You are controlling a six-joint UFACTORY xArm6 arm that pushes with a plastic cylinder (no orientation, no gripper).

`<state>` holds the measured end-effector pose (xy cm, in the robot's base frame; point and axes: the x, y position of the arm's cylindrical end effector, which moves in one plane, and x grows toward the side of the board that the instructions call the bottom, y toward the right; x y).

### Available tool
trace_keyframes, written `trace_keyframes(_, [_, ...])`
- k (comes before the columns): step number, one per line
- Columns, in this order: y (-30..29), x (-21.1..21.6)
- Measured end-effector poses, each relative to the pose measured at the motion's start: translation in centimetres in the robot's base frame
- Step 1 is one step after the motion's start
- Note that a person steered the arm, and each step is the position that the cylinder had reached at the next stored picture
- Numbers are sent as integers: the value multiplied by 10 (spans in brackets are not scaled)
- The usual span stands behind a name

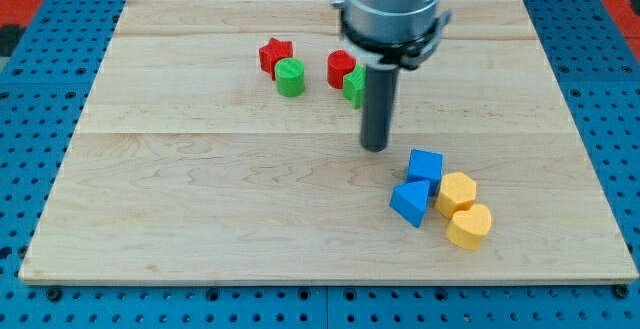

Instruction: Move the green star to the right side of the green circle

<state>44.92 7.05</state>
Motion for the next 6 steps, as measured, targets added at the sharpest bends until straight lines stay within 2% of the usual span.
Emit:
trace_keyframes(3, [66,-20])
trace_keyframes(4, [7,-53])
trace_keyframes(6, [-62,-76])
